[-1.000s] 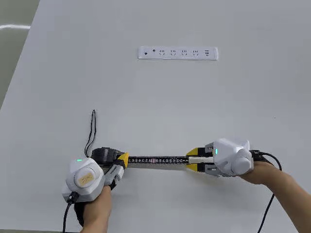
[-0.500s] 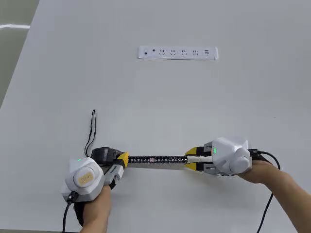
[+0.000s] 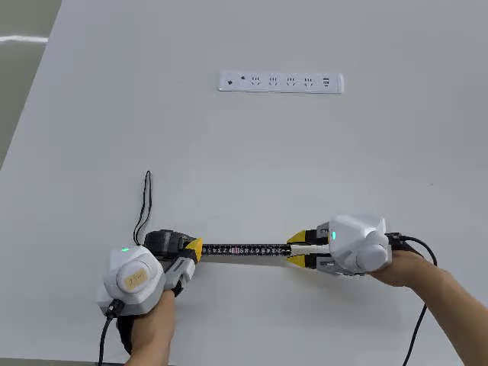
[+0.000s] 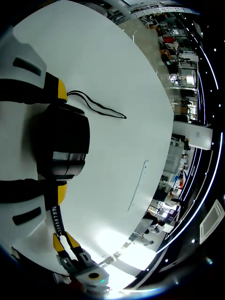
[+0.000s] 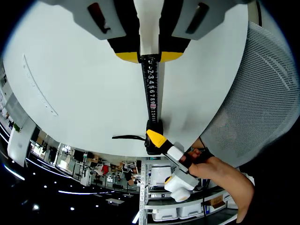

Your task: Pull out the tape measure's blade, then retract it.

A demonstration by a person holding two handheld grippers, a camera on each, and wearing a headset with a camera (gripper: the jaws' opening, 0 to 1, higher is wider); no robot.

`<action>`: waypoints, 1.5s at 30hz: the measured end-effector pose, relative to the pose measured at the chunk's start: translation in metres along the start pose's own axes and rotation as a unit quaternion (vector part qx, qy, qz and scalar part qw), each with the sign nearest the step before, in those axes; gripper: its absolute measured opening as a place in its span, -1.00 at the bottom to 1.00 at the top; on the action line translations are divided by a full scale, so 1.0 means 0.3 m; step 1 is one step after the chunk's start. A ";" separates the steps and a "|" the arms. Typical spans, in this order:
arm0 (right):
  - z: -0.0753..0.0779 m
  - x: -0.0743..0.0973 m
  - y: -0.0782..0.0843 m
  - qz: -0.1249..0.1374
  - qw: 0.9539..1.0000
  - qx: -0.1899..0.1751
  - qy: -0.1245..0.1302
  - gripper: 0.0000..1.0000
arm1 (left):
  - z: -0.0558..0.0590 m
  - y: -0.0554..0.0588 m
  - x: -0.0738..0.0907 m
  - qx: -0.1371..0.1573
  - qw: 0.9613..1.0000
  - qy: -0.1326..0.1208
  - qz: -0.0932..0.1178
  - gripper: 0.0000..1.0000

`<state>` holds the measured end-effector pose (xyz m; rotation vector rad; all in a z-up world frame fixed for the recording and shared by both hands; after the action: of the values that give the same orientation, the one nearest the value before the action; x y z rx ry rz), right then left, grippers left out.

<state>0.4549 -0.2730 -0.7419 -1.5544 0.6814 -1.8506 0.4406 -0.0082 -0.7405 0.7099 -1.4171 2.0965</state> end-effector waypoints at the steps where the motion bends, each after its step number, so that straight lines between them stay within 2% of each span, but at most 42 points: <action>1: 0.001 -0.003 0.000 0.000 1.000 0.000 0.000 -0.74 | -0.001 0.000 0.000 0.000 1.000 0.000 0.000 0.23; 25: 0.001 -0.044 -0.018 0.010 1.000 -0.004 0.001 -0.74 | 0.003 0.000 -0.001 -0.002 1.000 -0.001 0.003 0.24; 45: -0.001 -0.059 -0.019 0.007 1.000 -0.003 -0.001 -0.74 | 0.003 0.003 -0.004 -0.008 1.000 -0.004 0.002 0.24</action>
<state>0.4560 -0.2560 -0.7496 -1.5512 0.6965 -1.8394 0.4411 -0.0094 -0.7415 0.7101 -1.4388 2.0855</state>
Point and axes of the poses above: the centre of the closed fingertips' face, and the gripper's own axes: x roughly backward along the fingers, z roughly to its right, y roughly out of its underside, the point moved 7 cm from there along x, roughly backward along the fingers, and after that the axes turned 11 degrees about x, right-handed, at the moved point
